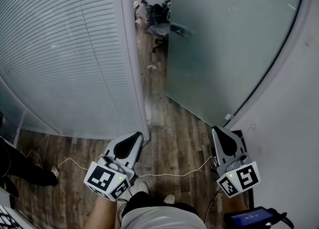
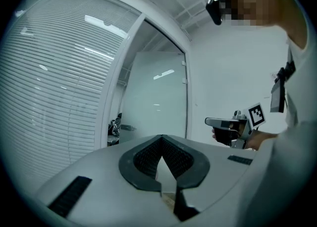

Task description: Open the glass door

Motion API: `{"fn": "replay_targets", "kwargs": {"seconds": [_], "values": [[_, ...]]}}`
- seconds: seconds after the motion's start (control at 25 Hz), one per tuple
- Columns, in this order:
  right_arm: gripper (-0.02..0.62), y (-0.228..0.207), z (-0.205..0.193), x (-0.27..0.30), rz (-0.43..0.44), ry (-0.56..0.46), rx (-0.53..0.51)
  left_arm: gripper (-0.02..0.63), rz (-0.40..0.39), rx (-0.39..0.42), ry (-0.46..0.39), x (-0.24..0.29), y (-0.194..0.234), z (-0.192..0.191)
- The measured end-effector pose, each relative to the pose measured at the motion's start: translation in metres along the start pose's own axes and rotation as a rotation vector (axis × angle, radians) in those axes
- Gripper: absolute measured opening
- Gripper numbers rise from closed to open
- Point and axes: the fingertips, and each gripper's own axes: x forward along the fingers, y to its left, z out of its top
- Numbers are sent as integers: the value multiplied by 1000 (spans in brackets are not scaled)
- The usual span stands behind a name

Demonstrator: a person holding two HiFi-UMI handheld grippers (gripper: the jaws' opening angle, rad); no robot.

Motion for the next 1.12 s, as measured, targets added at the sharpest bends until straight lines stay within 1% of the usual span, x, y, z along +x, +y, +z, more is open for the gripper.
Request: {"fn": "replay_targets", "kwargs": {"seconds": [0.16,0.36,0.44,0.6,0.68,0.76,0.92,1.12], "values": [[0,11,16,0,-28,15,-7,-2,-24,-2,-4,-10,8,16],[0,25,-3,5,-79,9,-20,-2,-56,12,-9,-17,29,-1],[0,33,-4,10,-95,5,-22,-2,-67,12,-11,-22,39,-2],[0,61,-3,24,-110,-1,-30,-2,-89,6,-23,-37,63,1],[0,74,-11,31,-115,-3,-34,-2,-95,10,-35,-43,74,-5],[0,76,-20,37,-119,2,-33,-2,-97,15,-36,-40,81,-10],[0,66,-25,30,-128,8,-26,-2,-103,41,-13,-30,72,-16],[0,72,-12,6,-135,11,-32,-2,-120,42,-14,-44,49,-8]]}}
